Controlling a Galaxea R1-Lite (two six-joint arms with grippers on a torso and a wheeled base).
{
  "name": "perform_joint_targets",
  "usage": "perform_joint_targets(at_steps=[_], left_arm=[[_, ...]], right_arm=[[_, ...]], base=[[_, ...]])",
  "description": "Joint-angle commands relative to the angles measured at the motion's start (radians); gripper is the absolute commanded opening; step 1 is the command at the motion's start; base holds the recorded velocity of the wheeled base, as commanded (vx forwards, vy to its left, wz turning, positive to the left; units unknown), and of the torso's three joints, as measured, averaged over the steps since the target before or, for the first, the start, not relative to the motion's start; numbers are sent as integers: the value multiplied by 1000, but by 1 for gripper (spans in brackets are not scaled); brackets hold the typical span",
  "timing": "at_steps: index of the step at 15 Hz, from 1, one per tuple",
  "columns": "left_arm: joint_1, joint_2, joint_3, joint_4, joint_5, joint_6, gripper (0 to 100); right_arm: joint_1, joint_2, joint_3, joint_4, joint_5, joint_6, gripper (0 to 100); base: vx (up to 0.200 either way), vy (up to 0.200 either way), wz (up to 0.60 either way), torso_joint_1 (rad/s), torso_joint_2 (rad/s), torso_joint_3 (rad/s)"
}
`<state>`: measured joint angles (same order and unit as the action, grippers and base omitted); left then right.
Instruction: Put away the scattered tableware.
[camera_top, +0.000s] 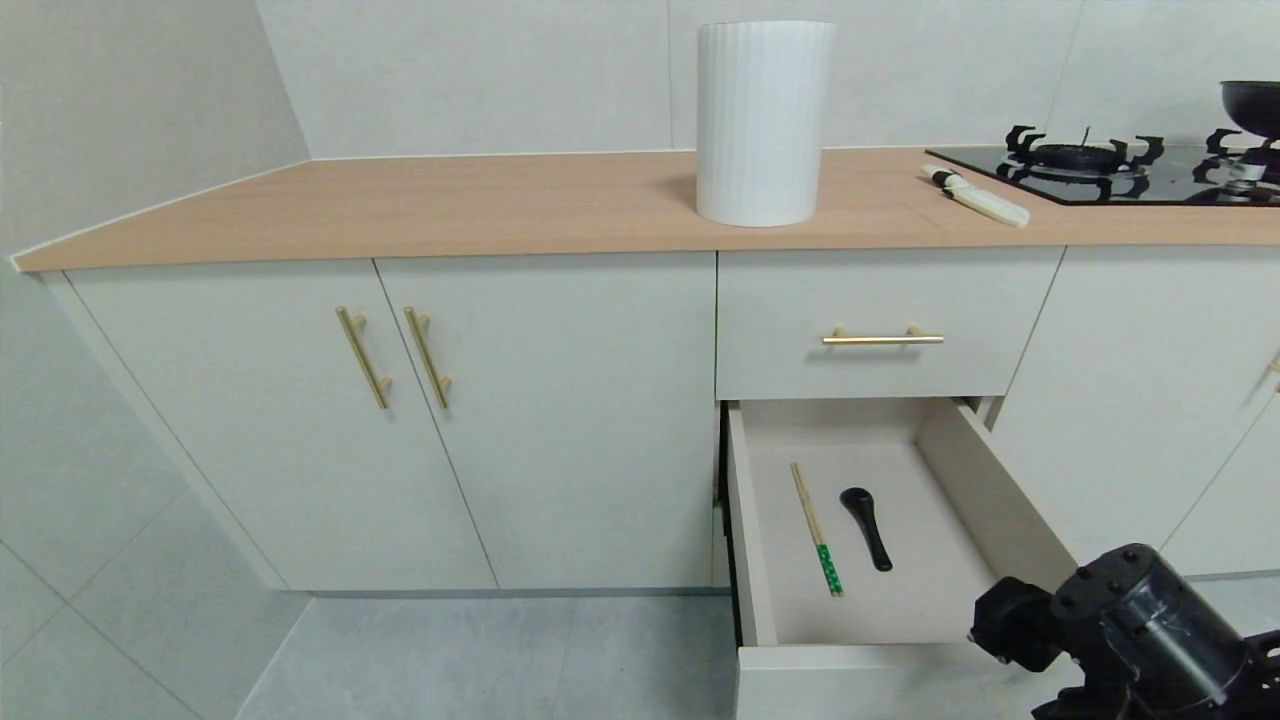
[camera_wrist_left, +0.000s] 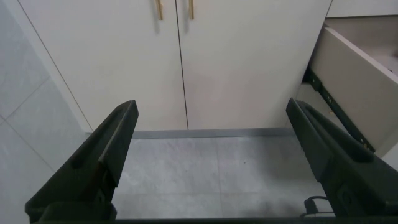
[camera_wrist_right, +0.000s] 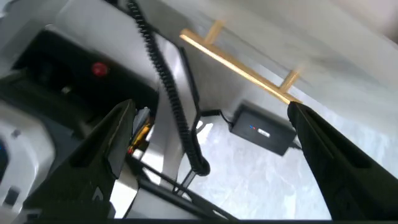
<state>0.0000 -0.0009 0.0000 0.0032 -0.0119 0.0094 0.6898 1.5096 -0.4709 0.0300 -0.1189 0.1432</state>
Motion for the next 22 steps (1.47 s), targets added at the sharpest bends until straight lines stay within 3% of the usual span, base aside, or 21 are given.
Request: perform_joint_targets(at_steps=[1,5,8,12,22], left_arm=[[0,1,0,0,0,0,100],[0,1,0,0,0,0,100],[0,1,0,0,0,0,100],[0,1,0,0,0,0,100],[0,1,0,0,0,0,100]], right_arm=[[-15,86,-28,-13,-51,55,100],[-46,222,-124,-9,-169,225,100],[-73,256,-158,-13,-196,268,100],[-118,259,-172,-53,-199,273,100],[-246,416,-247,-420,-199,179,100]], base=[[0,0,0,0,0,0],[0,0,0,0,0,0],[0,0,0,0,0,0],[0,0,0,0,0,0],[0,0,0,0,0,0]])
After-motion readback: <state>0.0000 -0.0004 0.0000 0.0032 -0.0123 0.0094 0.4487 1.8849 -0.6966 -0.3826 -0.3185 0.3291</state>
